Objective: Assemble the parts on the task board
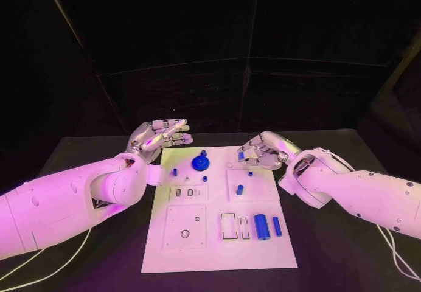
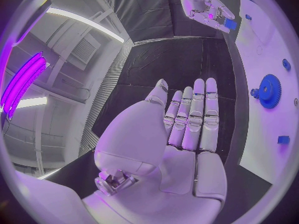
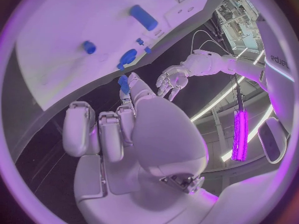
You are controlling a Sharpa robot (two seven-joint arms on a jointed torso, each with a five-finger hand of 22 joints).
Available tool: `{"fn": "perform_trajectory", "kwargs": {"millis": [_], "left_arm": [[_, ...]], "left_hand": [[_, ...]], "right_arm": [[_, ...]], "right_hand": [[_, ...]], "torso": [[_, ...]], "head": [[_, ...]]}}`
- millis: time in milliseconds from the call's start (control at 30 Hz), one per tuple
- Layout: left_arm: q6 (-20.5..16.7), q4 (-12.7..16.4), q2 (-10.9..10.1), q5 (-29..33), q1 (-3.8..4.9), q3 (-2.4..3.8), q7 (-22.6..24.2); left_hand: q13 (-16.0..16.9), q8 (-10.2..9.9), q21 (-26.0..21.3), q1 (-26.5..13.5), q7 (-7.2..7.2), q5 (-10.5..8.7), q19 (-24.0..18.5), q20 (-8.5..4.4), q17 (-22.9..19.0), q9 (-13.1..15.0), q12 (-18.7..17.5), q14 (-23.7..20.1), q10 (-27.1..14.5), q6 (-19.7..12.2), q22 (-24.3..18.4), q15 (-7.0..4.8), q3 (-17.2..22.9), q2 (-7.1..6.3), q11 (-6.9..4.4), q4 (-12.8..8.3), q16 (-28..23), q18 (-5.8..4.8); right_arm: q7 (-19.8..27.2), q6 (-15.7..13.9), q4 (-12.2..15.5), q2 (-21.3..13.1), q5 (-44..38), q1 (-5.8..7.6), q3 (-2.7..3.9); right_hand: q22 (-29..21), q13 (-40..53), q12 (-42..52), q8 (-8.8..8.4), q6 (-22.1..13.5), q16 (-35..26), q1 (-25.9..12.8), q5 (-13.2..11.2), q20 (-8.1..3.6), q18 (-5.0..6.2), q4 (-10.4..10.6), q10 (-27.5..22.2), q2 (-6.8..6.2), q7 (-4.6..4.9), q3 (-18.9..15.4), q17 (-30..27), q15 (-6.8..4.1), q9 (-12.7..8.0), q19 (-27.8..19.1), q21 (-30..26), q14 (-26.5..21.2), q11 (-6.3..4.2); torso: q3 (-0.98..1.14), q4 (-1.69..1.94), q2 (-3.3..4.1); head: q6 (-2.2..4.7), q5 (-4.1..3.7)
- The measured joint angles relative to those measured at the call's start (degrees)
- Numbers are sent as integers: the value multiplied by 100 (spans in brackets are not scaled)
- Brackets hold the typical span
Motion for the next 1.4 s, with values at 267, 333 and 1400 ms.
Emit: {"fn": "perform_trajectory", "kwargs": {"millis": [267,333,1400], "left_arm": [[-61,-5,1,0,2,0,25],[-77,-8,-1,0,2,1,30],[-266,-54,49,0,2,0,128]], "left_hand": [[0,0,0,0,0,0,0,0,11,0,0,13,0,0,0,-13,0,0,0,0,-23,0],[0,0,0,0,0,0,0,0,11,0,0,21,0,0,0,-21,0,0,0,0,-23,0],[1,0,0,0,-21,0,20,-20,14,0,0,21,0,21,-3,-21,1,0,0,0,-22,0]], "right_arm": [[-277,14,16,665,-132,16,-6],[-391,32,-11,812,-201,16,-10],[-1522,612,-153,1685,-1288,-289,-248]], "right_hand": [[3,0,9,-12,5,0,0,-20,0,0,-17,8,0,-6,41,-1,1,-7,0,0,0,-8],[3,0,11,0,5,0,0,-29,0,0,-17,8,0,-6,41,-1,1,-7,0,0,0,-8],[-9,0,-4,-9,16,0,9,-67,0,0,-49,9,-9,2,69,-3,2,-1,-1,0,0,-9]], "torso": [[-14,26,-12],[-21,37,-13],[-9,27,-15]], "head": [[-41,82],[-56,96],[-224,255]]}}
